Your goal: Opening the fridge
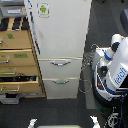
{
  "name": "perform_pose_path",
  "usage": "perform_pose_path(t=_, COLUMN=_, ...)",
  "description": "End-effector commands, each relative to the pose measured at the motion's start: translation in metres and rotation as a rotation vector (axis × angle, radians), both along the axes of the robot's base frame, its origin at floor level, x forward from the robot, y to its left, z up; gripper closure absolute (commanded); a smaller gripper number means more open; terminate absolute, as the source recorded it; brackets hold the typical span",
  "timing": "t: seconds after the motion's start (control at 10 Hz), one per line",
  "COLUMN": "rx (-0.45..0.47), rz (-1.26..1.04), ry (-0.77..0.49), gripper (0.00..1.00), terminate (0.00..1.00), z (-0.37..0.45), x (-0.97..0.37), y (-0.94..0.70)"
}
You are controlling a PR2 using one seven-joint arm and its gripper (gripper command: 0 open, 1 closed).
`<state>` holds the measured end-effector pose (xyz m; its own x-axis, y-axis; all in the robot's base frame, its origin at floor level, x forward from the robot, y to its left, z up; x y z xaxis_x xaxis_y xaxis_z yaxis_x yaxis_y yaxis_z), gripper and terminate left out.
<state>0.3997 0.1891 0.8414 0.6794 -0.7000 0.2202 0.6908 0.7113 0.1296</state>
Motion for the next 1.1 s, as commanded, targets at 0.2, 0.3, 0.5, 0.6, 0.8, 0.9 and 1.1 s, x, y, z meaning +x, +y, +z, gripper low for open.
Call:
perform_pose_path(t=0.2, rx=-0.058, rz=-0.060, ry=0.066, gripper=0.00, terminate=0.00, z=0.003, x=0.007, y=-0.014)
perform_pose_path(t=0.3, rx=-0.071, rz=-0.079, ry=0.095, gripper=0.00, terminate=0.00, z=0.004, x=0.018, y=-0.034)
perform_pose_path(t=0.5, rx=-0.103, rz=-0.071, ry=0.157, gripper=0.00, terminate=0.00, z=0.013, x=0.050, y=-0.068)
perform_pose_path(t=0.6, rx=-0.107, rz=-0.066, ry=0.161, gripper=0.00, terminate=0.00, z=0.024, x=0.068, y=-0.083)
perform_pose_path(t=0.8, rx=-0.107, rz=-0.066, ry=0.125, gripper=0.00, terminate=0.00, z=0.041, x=0.101, y=-0.107)
perform_pose_path(t=0.9, rx=-0.123, rz=-0.045, ry=0.125, gripper=0.00, terminate=0.00, z=0.050, x=0.121, y=-0.118)
perform_pose_path(t=1.1, rx=-0.117, rz=-0.001, ry=0.093, gripper=0.00, terminate=0.00, z=0.066, x=0.158, y=-0.139)
